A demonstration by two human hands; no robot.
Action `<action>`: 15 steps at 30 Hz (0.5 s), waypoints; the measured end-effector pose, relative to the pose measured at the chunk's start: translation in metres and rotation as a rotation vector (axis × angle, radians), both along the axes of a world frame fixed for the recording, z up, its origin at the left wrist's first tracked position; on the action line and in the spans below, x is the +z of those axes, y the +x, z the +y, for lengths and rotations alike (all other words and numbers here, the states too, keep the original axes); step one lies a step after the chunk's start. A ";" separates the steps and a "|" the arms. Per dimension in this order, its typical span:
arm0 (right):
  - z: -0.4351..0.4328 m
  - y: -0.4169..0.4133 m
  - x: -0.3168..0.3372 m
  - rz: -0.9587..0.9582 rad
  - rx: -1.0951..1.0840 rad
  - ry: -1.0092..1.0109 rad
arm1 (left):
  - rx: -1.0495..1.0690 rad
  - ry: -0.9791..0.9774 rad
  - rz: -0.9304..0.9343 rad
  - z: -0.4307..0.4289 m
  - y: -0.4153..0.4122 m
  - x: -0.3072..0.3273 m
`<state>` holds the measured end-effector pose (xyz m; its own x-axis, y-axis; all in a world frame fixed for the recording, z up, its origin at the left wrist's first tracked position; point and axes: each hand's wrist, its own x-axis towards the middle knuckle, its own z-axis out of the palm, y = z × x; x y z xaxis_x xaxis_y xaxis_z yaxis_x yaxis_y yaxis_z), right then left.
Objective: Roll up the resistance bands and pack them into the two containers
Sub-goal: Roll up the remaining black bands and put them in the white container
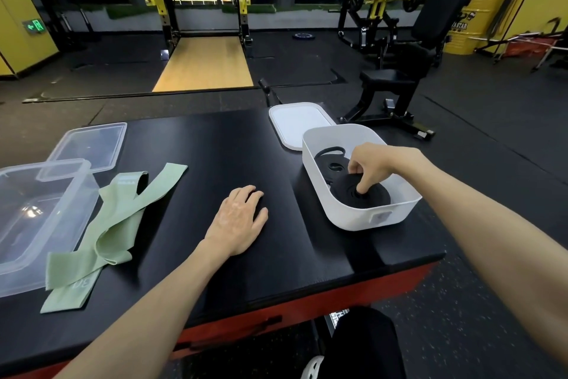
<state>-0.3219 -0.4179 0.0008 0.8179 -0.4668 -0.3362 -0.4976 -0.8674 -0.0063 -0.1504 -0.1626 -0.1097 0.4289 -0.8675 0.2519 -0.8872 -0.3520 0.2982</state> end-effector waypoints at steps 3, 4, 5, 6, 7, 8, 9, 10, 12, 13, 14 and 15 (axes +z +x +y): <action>0.001 0.000 -0.002 0.006 -0.001 0.023 | 0.003 0.001 -0.003 0.000 0.000 0.000; 0.001 0.001 -0.001 0.011 -0.004 0.025 | 0.003 -0.003 -0.001 0.000 0.000 0.001; 0.002 0.001 -0.001 0.016 -0.006 0.028 | 0.003 -0.007 0.000 0.000 0.000 0.001; 0.002 0.000 -0.001 0.016 -0.009 0.032 | 0.003 -0.009 0.002 0.000 0.000 0.001; 0.001 0.000 -0.001 0.013 -0.013 0.034 | 0.003 -0.010 0.003 0.000 0.000 0.001; 0.001 -0.001 -0.001 0.007 -0.019 0.035 | 0.003 -0.011 0.003 0.000 0.000 0.001; 0.000 -0.001 -0.002 0.002 -0.028 0.037 | 0.002 -0.011 0.003 0.001 0.000 0.001; -0.001 -0.001 -0.002 -0.004 -0.034 0.043 | 0.001 -0.008 0.004 0.001 0.000 0.002; -0.001 -0.001 -0.002 -0.010 -0.030 0.080 | 0.001 -0.005 0.009 0.000 0.000 0.002; 0.000 -0.002 -0.001 -0.010 -0.027 0.098 | 0.003 -0.004 0.009 0.000 0.000 0.002; 0.001 -0.002 -0.001 -0.007 -0.025 0.106 | 0.003 -0.003 0.006 0.000 0.000 0.002; 0.002 -0.002 -0.001 -0.002 -0.024 0.110 | 0.003 -0.002 0.003 0.000 0.000 0.003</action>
<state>-0.3237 -0.4158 0.0003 0.8075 -0.4467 -0.3852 -0.5184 -0.8491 -0.1020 -0.1503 -0.1627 -0.1071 0.4320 -0.8659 0.2523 -0.8854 -0.3539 0.3014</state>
